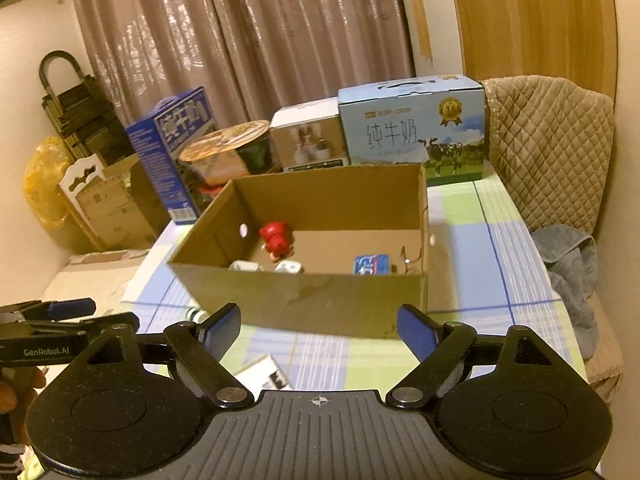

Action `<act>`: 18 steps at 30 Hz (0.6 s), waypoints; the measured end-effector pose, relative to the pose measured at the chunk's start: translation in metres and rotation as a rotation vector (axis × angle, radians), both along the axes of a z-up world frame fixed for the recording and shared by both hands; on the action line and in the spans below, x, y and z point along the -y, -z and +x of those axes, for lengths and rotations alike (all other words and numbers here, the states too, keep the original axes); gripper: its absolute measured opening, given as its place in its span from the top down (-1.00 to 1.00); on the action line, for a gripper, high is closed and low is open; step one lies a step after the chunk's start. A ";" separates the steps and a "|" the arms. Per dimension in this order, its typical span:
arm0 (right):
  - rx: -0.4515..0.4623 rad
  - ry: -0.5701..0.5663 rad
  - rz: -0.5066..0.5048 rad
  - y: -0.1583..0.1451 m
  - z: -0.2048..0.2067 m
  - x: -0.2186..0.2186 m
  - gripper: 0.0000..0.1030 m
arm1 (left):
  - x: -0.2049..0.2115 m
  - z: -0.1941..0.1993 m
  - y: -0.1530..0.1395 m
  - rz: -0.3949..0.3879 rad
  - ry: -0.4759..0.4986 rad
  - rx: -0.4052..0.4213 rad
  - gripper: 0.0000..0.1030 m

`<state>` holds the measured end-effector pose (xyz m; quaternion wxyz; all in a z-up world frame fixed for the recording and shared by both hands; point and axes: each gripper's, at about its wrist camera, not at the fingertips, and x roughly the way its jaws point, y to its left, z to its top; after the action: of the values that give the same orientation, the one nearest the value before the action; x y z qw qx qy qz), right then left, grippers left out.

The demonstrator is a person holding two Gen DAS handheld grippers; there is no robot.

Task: Organize rigid objects
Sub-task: 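Move both open grippers back toward the white plate and small bottle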

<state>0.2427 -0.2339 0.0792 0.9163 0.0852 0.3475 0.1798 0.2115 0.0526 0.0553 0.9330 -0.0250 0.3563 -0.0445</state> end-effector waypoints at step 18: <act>-0.037 -0.038 -0.015 0.021 -0.055 -0.005 -0.87 | -0.035 -0.063 0.012 0.052 -0.037 -0.035 -0.98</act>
<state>0.1879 -0.2291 0.0580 0.9067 0.0750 0.3675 0.1927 0.1486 0.0871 0.0429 0.9276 -0.0081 0.3730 -0.0176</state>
